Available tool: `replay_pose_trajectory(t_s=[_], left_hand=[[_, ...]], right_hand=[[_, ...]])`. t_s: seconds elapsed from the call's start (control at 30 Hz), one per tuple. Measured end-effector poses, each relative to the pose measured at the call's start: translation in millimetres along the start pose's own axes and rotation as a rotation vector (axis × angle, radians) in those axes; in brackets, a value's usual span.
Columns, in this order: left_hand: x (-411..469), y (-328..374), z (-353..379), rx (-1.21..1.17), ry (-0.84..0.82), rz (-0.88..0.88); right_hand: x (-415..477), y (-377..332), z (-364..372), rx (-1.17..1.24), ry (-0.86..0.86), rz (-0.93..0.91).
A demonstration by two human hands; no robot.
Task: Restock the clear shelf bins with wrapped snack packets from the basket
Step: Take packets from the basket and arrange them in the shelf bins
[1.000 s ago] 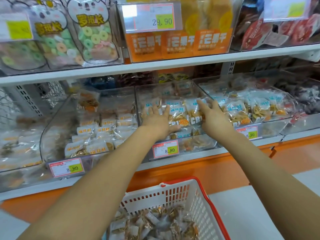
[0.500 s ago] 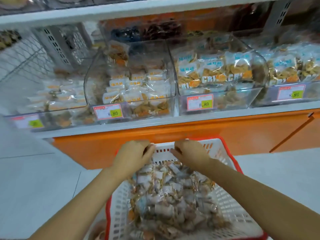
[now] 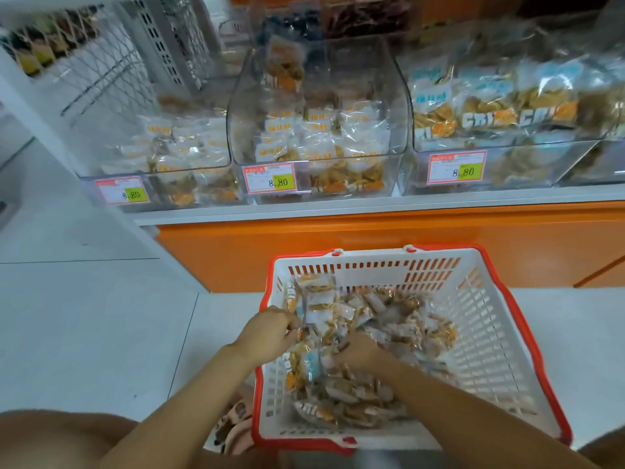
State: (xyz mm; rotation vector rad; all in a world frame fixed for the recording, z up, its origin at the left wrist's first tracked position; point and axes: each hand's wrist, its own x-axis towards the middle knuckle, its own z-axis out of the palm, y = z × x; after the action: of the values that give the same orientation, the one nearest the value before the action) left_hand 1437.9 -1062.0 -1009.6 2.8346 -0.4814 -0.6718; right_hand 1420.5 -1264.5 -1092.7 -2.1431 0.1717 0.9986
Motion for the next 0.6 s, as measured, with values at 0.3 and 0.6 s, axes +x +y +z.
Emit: replay_pose_trajectory(t_s=[0.3,0.6], left_hand=[[-1,44,-43,-1.435,-0.182,-0.291],[-10,78,-128,-1.726,0.158,-0.012]], right_hand=[[-62,-60,-67,-0.084,0.666,-0.771],[-108,-81,-110,-0.371,1.062,-1.199]])
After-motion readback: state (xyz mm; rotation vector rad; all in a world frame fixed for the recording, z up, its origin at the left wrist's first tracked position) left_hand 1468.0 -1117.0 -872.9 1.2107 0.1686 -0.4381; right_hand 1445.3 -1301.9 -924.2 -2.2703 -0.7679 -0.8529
